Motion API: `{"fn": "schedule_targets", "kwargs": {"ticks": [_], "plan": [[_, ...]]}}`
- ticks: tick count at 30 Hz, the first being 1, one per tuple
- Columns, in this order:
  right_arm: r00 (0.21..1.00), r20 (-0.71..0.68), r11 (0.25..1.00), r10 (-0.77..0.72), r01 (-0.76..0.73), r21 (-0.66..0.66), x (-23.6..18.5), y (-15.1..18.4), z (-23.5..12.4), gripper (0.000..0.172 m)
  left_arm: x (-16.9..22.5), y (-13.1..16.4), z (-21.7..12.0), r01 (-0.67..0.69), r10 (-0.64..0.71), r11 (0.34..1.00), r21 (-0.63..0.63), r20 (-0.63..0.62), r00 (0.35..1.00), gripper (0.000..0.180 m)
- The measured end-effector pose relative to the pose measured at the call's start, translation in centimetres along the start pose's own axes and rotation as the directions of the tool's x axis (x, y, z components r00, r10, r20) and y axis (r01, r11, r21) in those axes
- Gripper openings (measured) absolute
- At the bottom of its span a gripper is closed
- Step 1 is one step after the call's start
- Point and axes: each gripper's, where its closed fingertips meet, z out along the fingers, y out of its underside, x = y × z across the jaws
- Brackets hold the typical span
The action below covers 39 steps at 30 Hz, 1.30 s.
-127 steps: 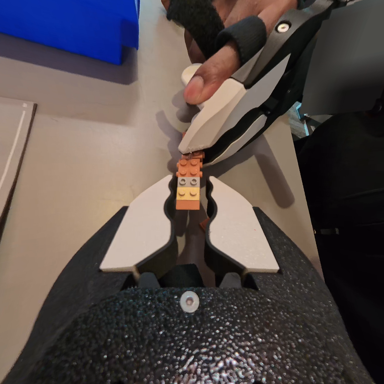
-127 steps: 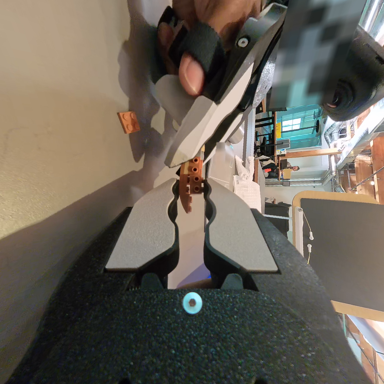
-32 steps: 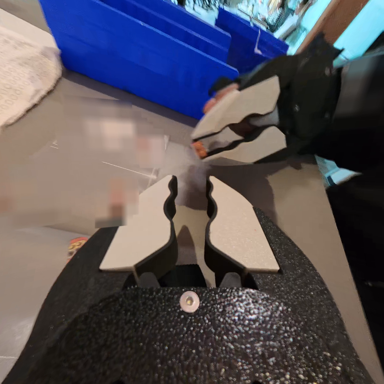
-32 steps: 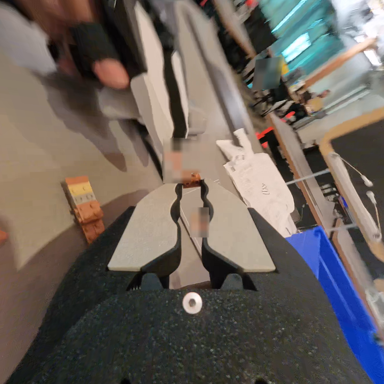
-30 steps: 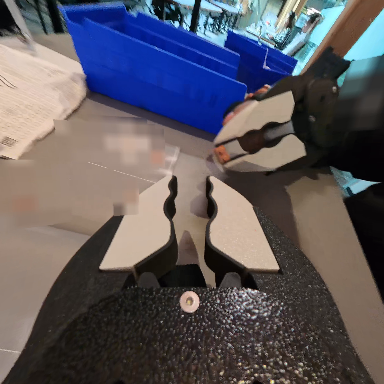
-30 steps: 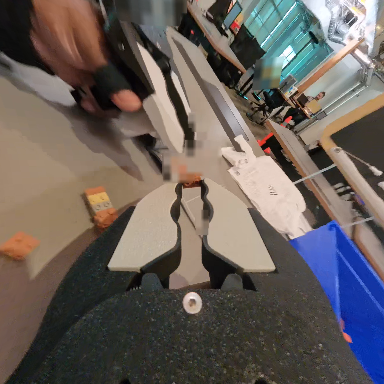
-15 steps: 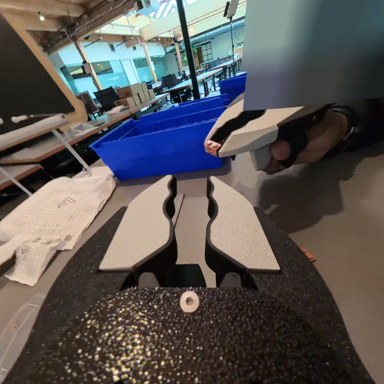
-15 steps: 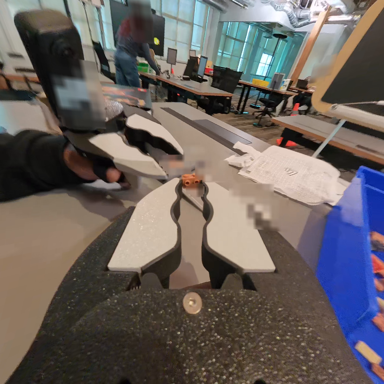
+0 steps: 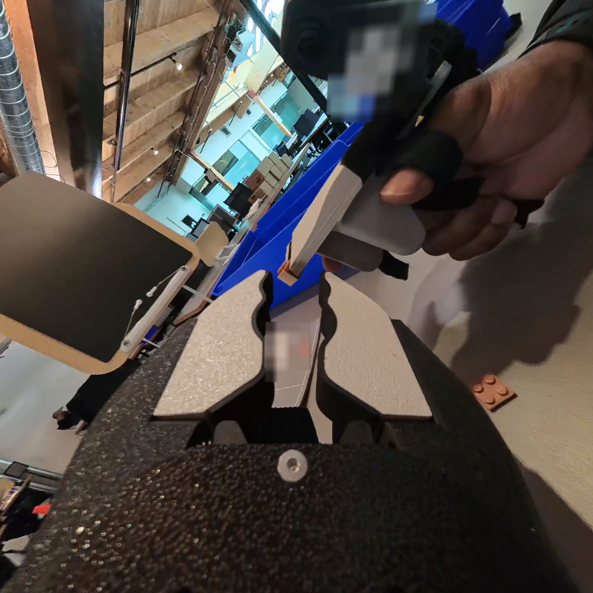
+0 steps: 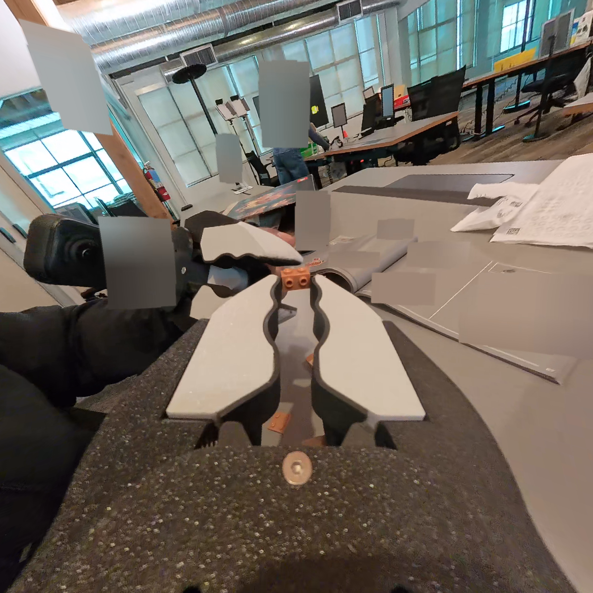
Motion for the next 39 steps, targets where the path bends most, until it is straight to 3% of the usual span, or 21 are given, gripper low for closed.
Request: {"fn": "schedule_targets", "kwargs": {"ticks": [4, 19, 24, 33, 39], "plan": [[1.0, -0.004, 1.0, -0.023, 0.023, -0.017, 0.0, 0.4, 0.1, 0.016, -0.2, 0.4, 0.0, -0.042, 0.043, 0.999, -0.025, 0.029, 0.999, 0.013], [0.97, 0.018, 0.966, -0.244, 0.245, -0.087, -0.6, 0.6, 0.0, 0.018, 0.9, 0.2, -0.3, 0.103, -0.099, 0.994, 0.043, -0.08, 0.992, 0.009], [0.975, 0.096, 0.971, -0.202, 0.212, -0.107, -1.1, 0.6, -0.4, 0.024, 1.3, -0.2, -0.4, 0.098, -0.091, 0.993, 0.066, -0.103, 0.991, 0.009], [0.944, 0.32, 0.981, 0.08, -0.018, -0.191, -1.2, 0.7, -1.7, 0.02, 2.4, -1.2, -1.0, 0.108, -0.08, 0.984, 0.14, -0.191, 0.978, 0.009], [0.899, 0.423, 0.968, 0.113, -0.004, -0.251, -2.2, 1.3, -2.5, 0.014, 3.0, -2.0, -1.5, 0.109, -0.064, 0.977, 0.186, -0.233, 0.97, 0.009]]}}
